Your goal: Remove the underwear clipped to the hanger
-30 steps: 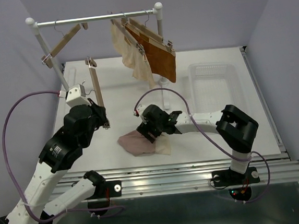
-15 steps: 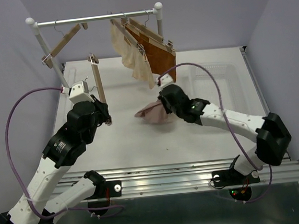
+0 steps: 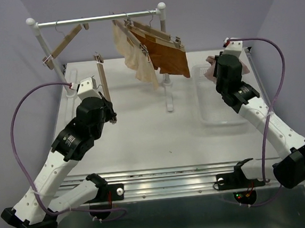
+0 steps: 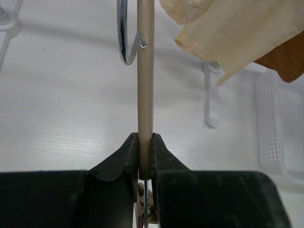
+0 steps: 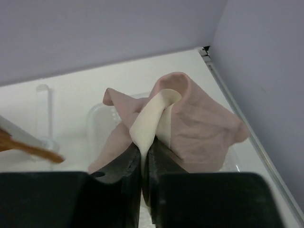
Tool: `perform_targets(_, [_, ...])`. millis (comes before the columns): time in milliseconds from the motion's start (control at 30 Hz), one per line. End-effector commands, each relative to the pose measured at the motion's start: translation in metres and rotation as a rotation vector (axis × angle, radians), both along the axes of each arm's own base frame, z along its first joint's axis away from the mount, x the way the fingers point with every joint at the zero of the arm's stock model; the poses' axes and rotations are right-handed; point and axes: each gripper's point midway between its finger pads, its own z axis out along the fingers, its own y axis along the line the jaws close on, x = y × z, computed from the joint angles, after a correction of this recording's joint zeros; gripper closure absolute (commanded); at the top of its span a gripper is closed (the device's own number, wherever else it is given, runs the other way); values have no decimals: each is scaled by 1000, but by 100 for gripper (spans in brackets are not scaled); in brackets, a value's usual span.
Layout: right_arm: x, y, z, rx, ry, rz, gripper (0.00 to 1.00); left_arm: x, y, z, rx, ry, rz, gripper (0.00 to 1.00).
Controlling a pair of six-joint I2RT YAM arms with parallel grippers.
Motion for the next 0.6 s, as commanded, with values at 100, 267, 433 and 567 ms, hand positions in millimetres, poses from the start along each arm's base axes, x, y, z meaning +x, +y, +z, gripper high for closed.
perform_targets(100, [4, -9, -45, -19, 75, -19, 0, 27, 8, 33, 10, -104, 43, 100])
perform_targets(267, [-1, -10, -44, 10, 59, -23, 0, 56, 9, 49, 57, -108, 36, 100])
perform_targets(433, [-4, -5, -39, 39, 25, 14, 0, 95, 12, 70, 128, -129, 23, 100])
perform_targets(567, [-5, -2, -37, 44, 19, 35, 0, 118, 21, 105, 176, -173, 29, 100])
